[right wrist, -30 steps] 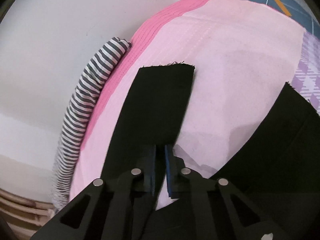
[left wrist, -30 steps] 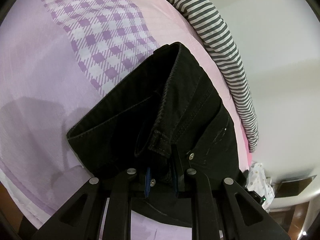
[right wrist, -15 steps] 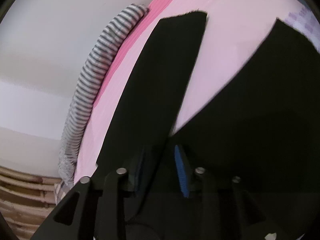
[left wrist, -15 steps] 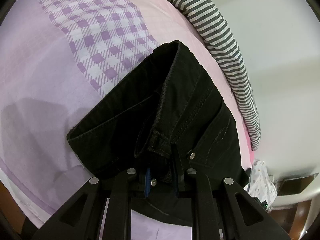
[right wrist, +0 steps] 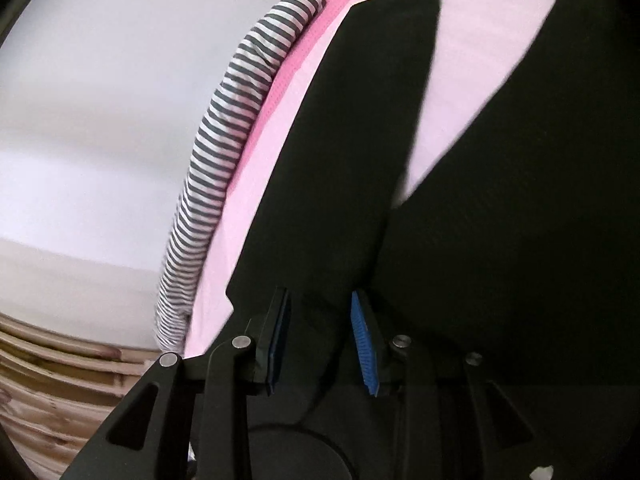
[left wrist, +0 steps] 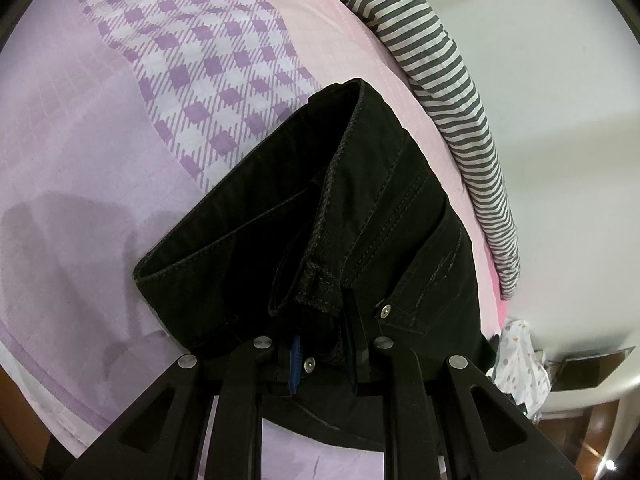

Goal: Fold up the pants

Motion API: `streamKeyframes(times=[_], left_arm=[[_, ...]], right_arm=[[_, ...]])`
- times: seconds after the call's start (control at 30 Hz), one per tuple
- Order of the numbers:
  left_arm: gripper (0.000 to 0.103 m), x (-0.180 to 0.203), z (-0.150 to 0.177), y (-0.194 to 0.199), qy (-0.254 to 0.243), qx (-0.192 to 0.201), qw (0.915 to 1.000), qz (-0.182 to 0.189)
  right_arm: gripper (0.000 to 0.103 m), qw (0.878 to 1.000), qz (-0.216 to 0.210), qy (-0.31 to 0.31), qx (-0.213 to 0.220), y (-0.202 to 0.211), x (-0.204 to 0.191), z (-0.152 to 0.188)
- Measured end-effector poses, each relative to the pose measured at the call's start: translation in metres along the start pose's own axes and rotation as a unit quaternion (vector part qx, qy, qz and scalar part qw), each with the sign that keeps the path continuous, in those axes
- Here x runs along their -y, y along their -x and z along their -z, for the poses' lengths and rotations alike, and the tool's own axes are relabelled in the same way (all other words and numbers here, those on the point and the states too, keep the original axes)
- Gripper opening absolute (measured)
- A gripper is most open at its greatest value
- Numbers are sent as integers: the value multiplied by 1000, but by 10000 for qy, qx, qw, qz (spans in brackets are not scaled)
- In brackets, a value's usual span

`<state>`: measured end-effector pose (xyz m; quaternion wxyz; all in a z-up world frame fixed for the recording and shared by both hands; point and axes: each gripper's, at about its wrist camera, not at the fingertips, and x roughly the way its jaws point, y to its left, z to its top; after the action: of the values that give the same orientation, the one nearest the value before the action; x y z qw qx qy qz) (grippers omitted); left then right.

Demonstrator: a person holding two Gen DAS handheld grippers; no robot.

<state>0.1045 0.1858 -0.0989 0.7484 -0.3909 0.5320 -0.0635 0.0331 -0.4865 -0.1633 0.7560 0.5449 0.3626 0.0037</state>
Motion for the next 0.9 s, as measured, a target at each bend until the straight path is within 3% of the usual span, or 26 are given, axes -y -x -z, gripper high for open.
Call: streamKeyframes(times=[0.27, 0.43, 0.7, 0.9], left_arm=[[18, 1, 0, -1, -37, -18, 10000, -28], [18, 1, 0, -1, -19, -26, 10000, -18], [18, 5, -3, 0, -134, -79, 9998, -85], [17, 15, -13, 9, -510, -180, 9984, -148]], right_arm=[[28, 9990, -181, -352, 207, -6, 7, -25], [13, 9982, -211, -382, 407, 1, 10, -40], [6, 9968, 337, 431, 584, 24, -29, -42], [6, 9844, 945, 1158, 922, 68, -63, -18]])
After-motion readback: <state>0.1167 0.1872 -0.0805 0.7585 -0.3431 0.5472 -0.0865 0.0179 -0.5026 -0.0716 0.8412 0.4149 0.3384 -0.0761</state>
